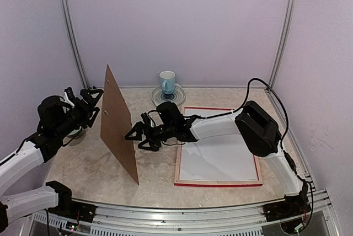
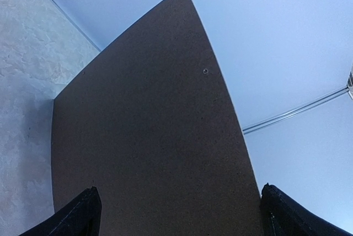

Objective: Put the photo into the frame
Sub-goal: Turn over the backboard, then pick up the backboard from the center of the board.

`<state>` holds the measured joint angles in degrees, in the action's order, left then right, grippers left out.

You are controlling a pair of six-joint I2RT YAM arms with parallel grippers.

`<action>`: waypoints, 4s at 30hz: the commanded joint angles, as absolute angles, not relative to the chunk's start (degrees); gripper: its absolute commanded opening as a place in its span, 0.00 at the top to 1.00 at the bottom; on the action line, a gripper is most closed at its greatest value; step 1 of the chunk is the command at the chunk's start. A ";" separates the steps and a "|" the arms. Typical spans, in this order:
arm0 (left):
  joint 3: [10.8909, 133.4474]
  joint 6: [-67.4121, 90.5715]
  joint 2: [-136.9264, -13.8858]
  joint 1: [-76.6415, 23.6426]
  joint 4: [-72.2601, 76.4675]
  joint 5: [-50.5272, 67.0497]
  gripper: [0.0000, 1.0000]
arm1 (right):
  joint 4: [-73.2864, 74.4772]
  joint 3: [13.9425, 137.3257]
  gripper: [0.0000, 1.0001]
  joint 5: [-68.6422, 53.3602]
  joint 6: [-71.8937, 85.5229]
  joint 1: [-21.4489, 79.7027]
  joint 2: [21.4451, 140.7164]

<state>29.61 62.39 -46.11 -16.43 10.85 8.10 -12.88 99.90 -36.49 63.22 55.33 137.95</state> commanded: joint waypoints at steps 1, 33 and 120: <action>31.99 60.36 -45.70 -16.02 8.48 9.07 0.01 | -12.00 101.89 0.01 -37.44 62.75 55.44 139.70; 35.07 54.51 -46.70 -13.55 -1.94 11.63 0.10 | -10.60 100.20 0.01 -37.60 62.43 54.38 139.26; 43.32 51.41 -46.69 -11.16 -29.79 8.62 1.00 | 12.60 100.89 0.01 -27.81 49.51 47.31 131.71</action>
